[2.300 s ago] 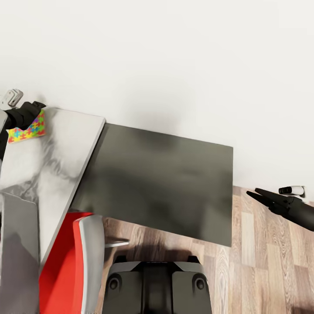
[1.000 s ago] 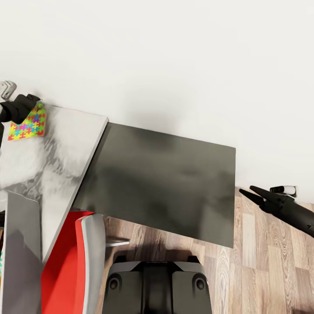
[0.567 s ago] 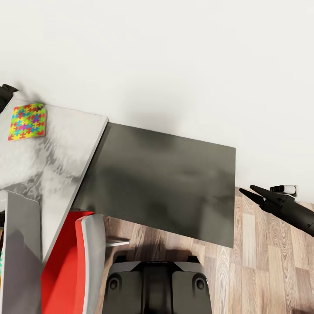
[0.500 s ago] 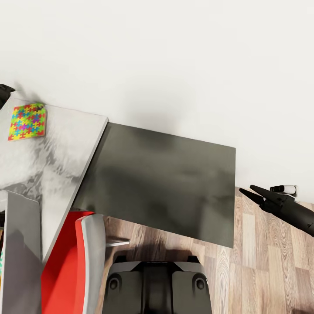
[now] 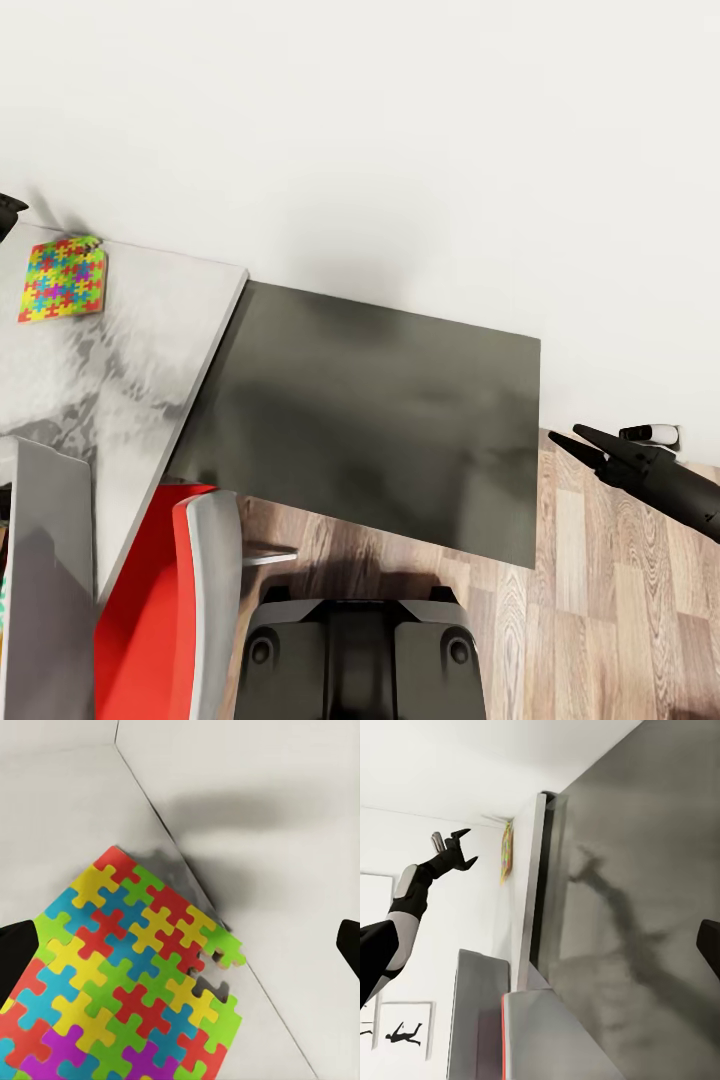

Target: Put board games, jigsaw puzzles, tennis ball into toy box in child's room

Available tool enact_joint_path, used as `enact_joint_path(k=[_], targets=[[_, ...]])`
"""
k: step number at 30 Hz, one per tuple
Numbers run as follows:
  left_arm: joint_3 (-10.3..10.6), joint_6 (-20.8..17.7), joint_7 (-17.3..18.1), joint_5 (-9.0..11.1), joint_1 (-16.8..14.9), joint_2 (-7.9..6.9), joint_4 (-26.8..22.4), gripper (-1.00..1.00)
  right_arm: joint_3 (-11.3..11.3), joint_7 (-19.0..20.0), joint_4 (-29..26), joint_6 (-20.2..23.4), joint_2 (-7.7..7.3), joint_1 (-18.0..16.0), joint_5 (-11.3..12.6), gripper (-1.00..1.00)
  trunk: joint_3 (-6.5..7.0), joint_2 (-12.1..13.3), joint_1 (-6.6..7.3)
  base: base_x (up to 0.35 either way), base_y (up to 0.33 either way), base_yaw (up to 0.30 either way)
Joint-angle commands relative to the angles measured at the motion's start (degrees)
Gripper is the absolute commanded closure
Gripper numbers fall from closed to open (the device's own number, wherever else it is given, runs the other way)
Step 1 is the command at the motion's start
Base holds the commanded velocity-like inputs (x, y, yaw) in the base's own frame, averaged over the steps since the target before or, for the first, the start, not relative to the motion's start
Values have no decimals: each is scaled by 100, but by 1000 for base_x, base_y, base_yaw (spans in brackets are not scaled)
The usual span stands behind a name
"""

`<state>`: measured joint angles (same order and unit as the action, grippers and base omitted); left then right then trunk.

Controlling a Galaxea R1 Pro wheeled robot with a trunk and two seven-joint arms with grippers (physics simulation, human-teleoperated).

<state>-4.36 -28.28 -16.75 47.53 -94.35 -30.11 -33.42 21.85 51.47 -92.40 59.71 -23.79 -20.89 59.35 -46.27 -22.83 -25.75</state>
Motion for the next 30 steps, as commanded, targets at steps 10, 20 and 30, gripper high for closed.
enact_joint_path(k=[10, 20, 30], targets=[[-6, -21, -46, 61, -2, 0, -9, -100, 4, 27, 0, 19, -1, -4, -19, -100, -6, -9, -3, 0, 0, 0], [-2, -26, -3, 80, -38, -8, 50, -100, 38, -18, 1, 29, -27, 59, -12, -100, -6, -9, -3, 0, 0, 0], [10, -17, 57, 111, -65, -15, 295, -100, 99, -67, -5, 29, -41, 228, -11, -100, -6, -9, -3, 0, 0, 81]])
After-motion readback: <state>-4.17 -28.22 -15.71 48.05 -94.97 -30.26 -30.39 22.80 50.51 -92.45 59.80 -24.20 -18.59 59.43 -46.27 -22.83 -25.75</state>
